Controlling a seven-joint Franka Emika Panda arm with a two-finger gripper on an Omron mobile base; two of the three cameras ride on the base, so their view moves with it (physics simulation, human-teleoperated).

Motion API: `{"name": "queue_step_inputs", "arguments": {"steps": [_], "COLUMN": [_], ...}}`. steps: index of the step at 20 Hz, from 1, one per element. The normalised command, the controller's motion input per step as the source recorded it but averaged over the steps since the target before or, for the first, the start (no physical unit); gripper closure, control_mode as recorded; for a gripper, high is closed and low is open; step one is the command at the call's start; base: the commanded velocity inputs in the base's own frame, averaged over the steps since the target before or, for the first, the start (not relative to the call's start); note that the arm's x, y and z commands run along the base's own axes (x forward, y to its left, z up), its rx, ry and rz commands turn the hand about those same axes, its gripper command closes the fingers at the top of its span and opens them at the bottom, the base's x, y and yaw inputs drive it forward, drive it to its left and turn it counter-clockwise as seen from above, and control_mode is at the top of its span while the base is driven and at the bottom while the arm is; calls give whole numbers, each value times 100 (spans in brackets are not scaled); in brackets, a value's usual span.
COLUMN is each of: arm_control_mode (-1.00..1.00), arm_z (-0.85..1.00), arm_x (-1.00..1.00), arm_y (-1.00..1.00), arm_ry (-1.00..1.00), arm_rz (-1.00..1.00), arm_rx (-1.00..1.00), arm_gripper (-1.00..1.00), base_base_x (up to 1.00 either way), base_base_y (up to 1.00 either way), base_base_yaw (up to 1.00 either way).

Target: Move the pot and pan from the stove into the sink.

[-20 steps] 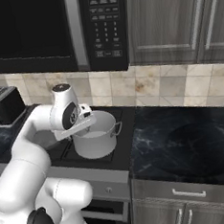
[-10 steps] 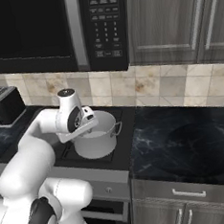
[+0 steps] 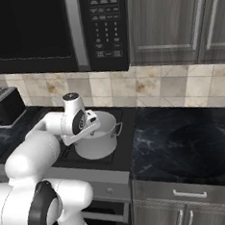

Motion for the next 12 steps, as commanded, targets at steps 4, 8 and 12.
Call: {"name": "queue_step_inputs", "arguments": {"steps": [4, 8, 12], "arm_control_mode": [-100, -100, -100], "arm_z": [-20, 0, 22], "arm_x": [4, 0, 0], "arm_y": [0, 0, -5], "arm_ry": [1, 0, 0], "arm_rz": [3, 0, 0], "arm_rx": [-2, 0, 0], "arm_gripper": [100, 100, 100], "base_base_x": [0, 0, 0], "base_base_y": [0, 0, 0], "base_base_yaw": [0, 0, 0]}}
